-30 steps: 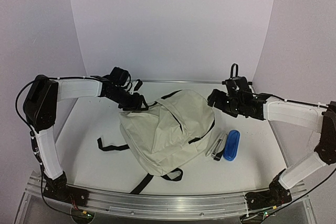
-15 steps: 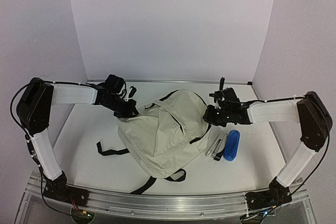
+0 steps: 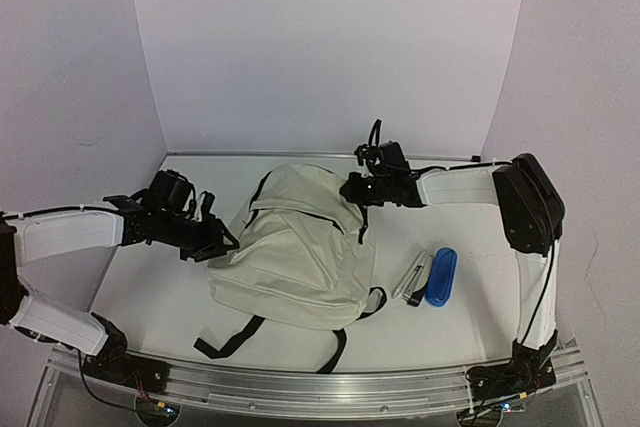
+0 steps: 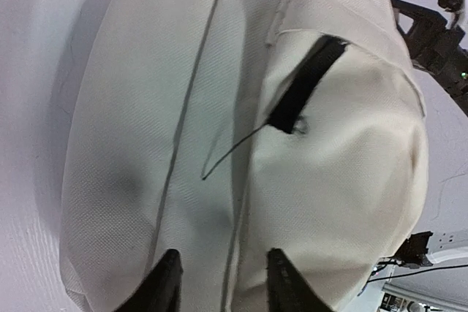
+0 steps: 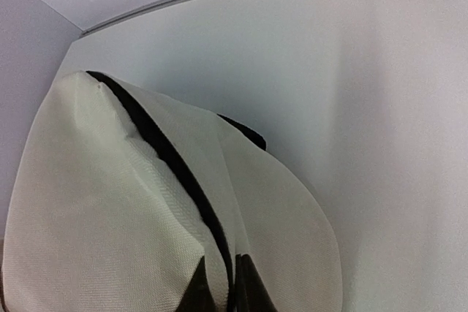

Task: Pack the student bag
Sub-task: Adjust the student bag at the center of the board, then unzip the student bag at the center of the board.

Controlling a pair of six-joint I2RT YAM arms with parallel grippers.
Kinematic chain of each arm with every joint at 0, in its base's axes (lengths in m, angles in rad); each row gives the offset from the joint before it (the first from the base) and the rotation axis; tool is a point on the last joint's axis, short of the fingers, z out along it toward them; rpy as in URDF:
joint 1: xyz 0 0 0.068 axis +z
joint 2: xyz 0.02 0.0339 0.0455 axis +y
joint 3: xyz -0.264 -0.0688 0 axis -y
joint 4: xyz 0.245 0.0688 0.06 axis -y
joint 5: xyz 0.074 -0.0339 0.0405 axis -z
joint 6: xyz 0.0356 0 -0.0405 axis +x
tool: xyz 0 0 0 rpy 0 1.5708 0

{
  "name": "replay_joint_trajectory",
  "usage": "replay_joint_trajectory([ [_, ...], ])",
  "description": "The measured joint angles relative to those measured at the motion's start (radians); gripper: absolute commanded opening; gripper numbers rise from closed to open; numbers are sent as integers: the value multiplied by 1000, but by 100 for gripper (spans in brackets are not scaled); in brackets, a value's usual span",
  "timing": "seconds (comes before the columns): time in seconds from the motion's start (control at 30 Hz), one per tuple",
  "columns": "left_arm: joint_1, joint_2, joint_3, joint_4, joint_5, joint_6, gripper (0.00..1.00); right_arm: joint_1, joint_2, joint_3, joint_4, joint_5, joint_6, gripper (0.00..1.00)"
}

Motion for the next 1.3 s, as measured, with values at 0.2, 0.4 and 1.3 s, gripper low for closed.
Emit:
replay_joint_trajectory([
  [0.2,0,-26,101,-66,-29,-3,60,7,9,15,42,-6,-18,45],
  [0.4,0,142,295,-110,-77,76,53,7,-82,-99,62,10,-20,59],
  [1.3,-39,319,395,-166,-96,181,27,8,-309,-257,63,47,-2,60],
])
